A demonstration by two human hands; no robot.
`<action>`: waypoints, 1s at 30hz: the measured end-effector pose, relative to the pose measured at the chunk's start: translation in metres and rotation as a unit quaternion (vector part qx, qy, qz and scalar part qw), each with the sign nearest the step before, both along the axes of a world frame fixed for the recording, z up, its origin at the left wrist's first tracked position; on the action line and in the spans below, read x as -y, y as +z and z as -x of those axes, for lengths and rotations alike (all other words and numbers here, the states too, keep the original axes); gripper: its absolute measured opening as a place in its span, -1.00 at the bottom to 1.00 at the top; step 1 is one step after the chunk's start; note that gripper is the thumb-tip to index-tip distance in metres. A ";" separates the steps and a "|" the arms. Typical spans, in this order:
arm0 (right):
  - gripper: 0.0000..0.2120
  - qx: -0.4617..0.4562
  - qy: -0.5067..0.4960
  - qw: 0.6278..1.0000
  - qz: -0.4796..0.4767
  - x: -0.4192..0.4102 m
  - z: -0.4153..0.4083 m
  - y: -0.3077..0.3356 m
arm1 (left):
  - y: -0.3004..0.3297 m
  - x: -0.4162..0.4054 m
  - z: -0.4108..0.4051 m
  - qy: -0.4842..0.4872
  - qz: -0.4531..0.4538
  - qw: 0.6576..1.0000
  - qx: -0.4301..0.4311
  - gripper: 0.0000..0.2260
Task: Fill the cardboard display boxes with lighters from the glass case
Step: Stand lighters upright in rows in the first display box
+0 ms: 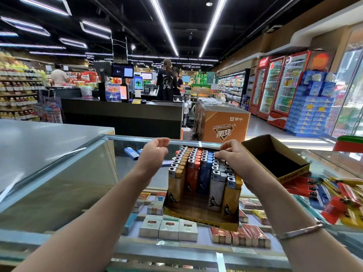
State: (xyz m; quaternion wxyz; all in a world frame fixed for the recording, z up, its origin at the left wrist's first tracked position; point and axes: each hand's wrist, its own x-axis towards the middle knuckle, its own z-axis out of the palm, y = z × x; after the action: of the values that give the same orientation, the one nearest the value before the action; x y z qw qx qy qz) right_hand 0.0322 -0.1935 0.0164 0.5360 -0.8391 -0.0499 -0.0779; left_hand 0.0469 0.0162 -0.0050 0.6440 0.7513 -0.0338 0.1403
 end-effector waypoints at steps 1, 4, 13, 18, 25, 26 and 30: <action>-0.86 0.001 0.000 1.000 0.001 0.000 0.000 0.000 | -0.005 -0.005 -0.008 0.039 -0.062 0.997 0.024 -0.68; -0.86 0.004 0.000 1.000 0.007 0.000 0.000 0.000 | -0.022 -0.024 -0.030 0.117 -0.218 0.969 0.022 -0.61; -0.86 0.018 0.003 1.000 0.022 0.001 0.003 0.000 | -0.051 -0.037 -0.049 0.078 -0.520 0.846 -0.093 -0.60; -0.85 0.015 0.005 1.000 0.015 0.000 0.005 0.002 | -0.046 -0.031 -0.038 0.062 -0.566 0.822 0.008 -0.64; -0.86 0.017 0.007 1.000 0.013 0.000 0.005 0.002 | -0.036 -0.026 -0.026 0.086 -0.499 0.861 0.056 -0.88; -0.85 0.017 0.006 1.000 0.012 0.000 0.005 0.002 | -0.036 -0.026 -0.024 0.091 -0.478 0.872 0.056 -0.88; -0.82 0.014 0.005 1.000 0.015 0.000 0.005 0.002 | -0.037 -0.031 -0.023 0.105 -0.396 0.910 0.068 -0.85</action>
State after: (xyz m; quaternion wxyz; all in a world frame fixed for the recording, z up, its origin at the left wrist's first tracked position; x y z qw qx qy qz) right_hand 0.0276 -0.1930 0.0186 0.5225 -0.8459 -0.0629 -0.0864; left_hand 0.0694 0.0467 -0.0423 0.2710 0.9325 -0.0512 0.2333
